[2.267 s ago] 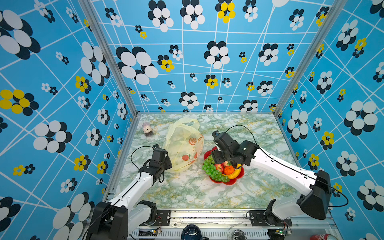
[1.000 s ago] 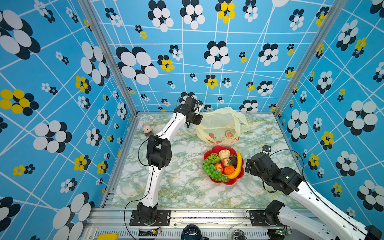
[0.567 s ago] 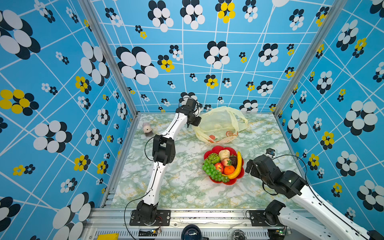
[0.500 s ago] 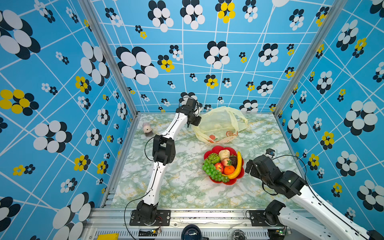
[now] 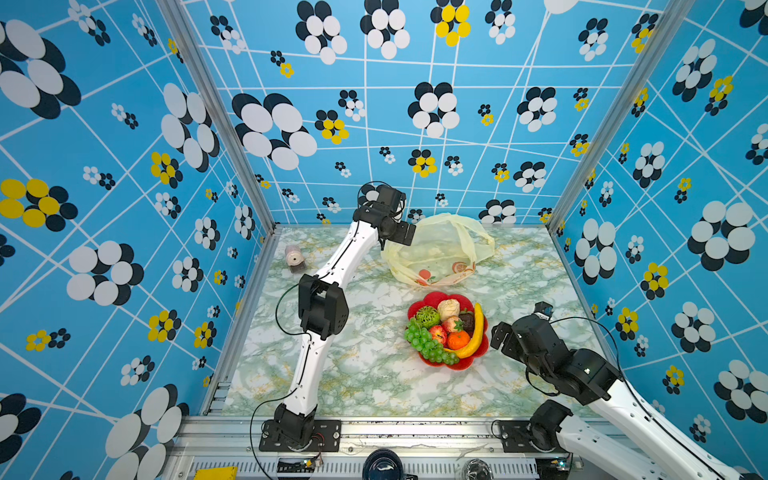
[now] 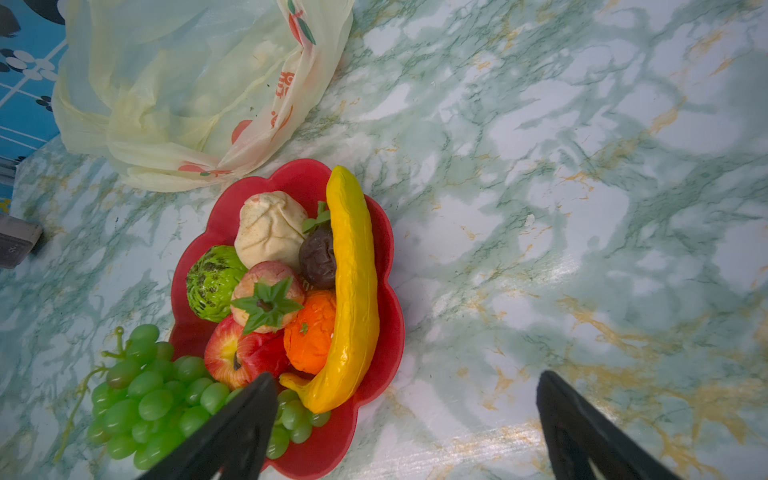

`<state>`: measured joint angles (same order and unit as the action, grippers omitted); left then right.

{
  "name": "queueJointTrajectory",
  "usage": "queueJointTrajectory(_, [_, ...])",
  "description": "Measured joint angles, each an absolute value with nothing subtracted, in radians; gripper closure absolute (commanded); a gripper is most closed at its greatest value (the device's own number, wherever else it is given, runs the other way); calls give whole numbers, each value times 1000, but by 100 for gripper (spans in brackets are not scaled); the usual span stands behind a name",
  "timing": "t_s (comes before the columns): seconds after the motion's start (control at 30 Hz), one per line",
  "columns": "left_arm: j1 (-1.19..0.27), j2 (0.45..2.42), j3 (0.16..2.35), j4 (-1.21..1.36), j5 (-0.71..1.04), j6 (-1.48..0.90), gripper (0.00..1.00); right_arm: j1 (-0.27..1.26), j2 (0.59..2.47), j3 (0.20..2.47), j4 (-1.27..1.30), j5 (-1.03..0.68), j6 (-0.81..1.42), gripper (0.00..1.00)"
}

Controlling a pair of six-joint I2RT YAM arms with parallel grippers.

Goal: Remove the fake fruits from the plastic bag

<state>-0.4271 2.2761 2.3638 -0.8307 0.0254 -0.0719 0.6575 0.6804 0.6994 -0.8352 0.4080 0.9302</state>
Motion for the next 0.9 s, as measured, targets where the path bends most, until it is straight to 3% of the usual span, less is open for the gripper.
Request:
queueJointTrajectory(0.2, [-430,1972,2078,-741,7,-161,1,654,652,659,-831,372,957,1])
queueJointTrajectory(0.5, [-425,1377,1234,-384,-88,-368,1,651,636,430,-598,191,1015,1])
queueJointTrajectory(0.7, [-419,1225,944,-258,-162,-432,1,651,647,324,-369,75,1037,1])
queueJointTrajectory(0.9, [-418,1142,790,-212,-210,-453,1,651,730,305,-213,30,1036,1])
